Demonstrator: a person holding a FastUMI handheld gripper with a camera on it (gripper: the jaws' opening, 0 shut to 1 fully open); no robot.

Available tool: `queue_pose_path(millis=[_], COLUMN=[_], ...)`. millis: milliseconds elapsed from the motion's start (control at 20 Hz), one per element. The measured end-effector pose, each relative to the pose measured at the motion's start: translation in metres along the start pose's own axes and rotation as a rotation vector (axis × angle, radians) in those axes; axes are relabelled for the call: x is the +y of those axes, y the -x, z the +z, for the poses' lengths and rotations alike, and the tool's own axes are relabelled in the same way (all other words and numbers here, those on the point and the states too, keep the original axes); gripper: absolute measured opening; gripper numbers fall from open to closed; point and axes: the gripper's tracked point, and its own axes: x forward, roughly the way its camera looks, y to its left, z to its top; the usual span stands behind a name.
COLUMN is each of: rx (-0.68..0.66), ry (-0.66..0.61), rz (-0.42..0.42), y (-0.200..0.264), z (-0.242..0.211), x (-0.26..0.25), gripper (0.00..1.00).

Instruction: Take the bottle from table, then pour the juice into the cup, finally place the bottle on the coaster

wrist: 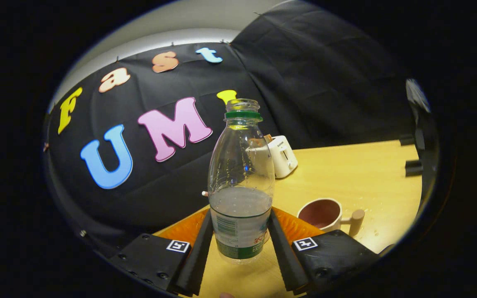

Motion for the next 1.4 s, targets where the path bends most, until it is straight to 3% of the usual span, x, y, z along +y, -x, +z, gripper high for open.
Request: queue_pose_path(millis=[150, 450, 900, 1400], rx=[-0.019, -0.127, -0.093, -0.088], ry=[0.150, 0.362, 0.407, 0.421], rz=[0.036, 0.029, 0.014, -0.005], y=[-0.013, -0.060, -0.117, -0.133], z=[0.004, 0.003, -0.061, -0.081], x=[0.025, 0.043, 0.031, 0.021], gripper=[0.76, 0.77, 0.77, 0.78])
